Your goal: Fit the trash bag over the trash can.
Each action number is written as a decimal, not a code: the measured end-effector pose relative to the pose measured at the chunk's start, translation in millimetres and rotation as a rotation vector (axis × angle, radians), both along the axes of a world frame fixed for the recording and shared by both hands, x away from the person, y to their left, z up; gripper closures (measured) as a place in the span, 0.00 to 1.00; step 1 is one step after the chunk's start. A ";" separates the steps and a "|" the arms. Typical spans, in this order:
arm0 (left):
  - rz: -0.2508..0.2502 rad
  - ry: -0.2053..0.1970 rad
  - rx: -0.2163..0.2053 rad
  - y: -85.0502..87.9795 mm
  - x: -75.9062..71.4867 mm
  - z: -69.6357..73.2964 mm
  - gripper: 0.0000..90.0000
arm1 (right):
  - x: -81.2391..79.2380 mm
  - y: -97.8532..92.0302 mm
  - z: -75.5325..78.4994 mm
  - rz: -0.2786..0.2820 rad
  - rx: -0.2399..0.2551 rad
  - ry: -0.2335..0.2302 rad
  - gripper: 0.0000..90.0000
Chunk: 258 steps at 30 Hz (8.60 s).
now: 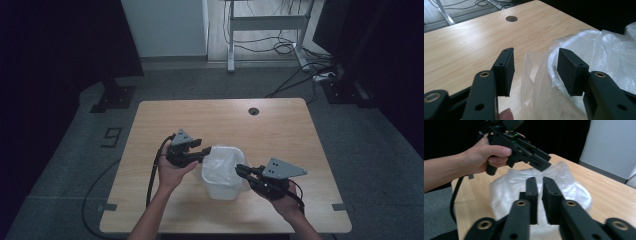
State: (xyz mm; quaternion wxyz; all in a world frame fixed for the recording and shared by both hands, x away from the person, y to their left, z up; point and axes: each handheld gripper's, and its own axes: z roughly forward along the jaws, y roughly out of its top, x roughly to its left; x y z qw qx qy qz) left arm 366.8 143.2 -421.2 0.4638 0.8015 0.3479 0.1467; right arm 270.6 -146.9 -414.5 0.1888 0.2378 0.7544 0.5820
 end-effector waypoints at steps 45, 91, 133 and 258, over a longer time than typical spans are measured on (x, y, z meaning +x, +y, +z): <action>0.018 -0.002 0.005 0.2 -4.0 -2.3 0.54 | -9.9 -11.9 -3.4 0.004 0.031 0.020 0.99; 0.033 0.008 0.015 -3.2 -3.0 -5.4 0.55 | -30.9 -17.6 -82.3 0.081 0.011 0.076 0.99; -0.127 0.003 -0.057 30.3 -78.2 -4.7 0.47 | -38.0 -20.4 -73.0 0.089 0.020 0.079 0.65; -0.143 0.138 -0.002 12.0 -83.4 -58.7 1.00 | 20.3 -49.7 -61.3 0.050 -0.013 0.054 0.43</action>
